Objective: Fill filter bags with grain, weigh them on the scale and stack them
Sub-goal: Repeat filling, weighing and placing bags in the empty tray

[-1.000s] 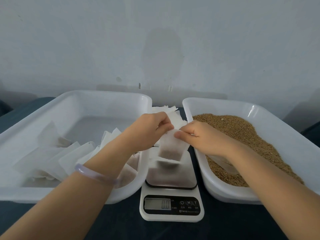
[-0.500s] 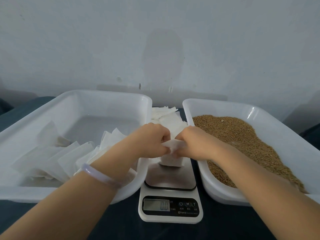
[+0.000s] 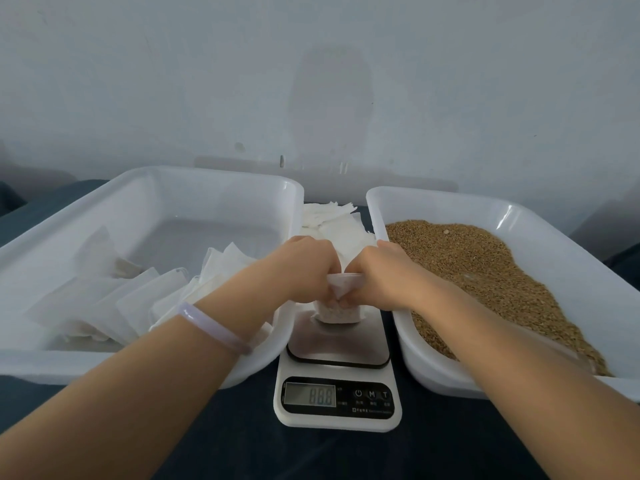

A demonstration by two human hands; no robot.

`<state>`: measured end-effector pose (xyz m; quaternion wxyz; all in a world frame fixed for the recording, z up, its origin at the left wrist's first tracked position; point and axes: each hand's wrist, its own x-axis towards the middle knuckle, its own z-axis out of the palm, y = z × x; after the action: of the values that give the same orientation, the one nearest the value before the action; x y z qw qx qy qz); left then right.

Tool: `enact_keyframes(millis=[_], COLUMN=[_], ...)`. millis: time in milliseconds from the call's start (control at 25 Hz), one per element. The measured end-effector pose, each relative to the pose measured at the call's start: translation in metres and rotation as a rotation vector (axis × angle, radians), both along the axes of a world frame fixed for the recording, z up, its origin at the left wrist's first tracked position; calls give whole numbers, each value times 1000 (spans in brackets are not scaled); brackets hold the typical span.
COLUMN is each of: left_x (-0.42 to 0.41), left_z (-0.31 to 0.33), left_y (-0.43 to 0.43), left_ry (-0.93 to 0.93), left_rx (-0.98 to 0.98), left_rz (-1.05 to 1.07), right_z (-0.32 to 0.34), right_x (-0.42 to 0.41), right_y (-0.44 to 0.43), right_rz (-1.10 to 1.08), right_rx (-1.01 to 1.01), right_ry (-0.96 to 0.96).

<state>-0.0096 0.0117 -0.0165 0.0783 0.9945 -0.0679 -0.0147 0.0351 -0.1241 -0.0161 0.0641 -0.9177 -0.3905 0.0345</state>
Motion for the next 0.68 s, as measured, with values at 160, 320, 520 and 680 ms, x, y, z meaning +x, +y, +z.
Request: enact_keyframes(millis=[160,320,520,680], left_x=[2,-3,-9,-10], left_z=[-1,-3,2,3], left_y=[1,3,9,9], left_ry=[36,-25,-29,-21], left_rx=[8,-96,-349,-363], left_rz=[3,-20,60,69], right_z=[-2,-1,1,-1], right_x=[0,-2,0,2], right_y=[-1,-5,-15,-15], right_rz=[-20,-43,-101,-110], right_rx=[12,41,263,292], right_ry=[7,46,252,284])
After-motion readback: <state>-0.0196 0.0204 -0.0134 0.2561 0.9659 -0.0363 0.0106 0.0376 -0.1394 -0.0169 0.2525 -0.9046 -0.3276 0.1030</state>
